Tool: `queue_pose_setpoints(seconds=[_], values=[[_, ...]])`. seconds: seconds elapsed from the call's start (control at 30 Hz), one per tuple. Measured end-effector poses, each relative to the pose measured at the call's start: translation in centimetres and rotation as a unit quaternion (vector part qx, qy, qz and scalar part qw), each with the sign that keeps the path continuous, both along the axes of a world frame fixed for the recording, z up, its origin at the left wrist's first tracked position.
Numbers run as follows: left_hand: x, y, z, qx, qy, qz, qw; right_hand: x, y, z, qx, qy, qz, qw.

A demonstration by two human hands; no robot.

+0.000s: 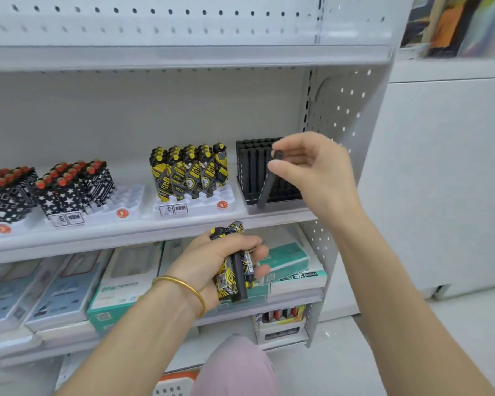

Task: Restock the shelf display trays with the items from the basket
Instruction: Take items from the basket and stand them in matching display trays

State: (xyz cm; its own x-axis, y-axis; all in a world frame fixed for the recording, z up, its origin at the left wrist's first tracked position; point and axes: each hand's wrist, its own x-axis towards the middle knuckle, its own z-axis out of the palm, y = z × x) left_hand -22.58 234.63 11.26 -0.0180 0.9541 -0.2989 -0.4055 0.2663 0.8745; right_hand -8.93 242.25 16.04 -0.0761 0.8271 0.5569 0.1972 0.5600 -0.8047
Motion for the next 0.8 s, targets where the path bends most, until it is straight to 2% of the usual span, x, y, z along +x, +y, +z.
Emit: queue_pose_setpoints(seconds=[0.17, 0.5, 0.8], values=[[-0.7, -0.2, -0.3, 0.004, 0.003, -0.034, 0.999, -1.5, 1.5, -0.2, 0.029, -0.004, 0.002, 1.0], [-0.8, -0.1, -0.7, -0.031, -0.083, -0.025, 0.996, -2.9, 2.6, -0.8, 0.131, -0.097, -0.022, 0.986], [-1.0, -0.6, -0.3, -0.01, -0.104, -0.043, 0.994, -2.9, 2.7, -1.7, 0.177, -0.173, -0.075, 0.966]])
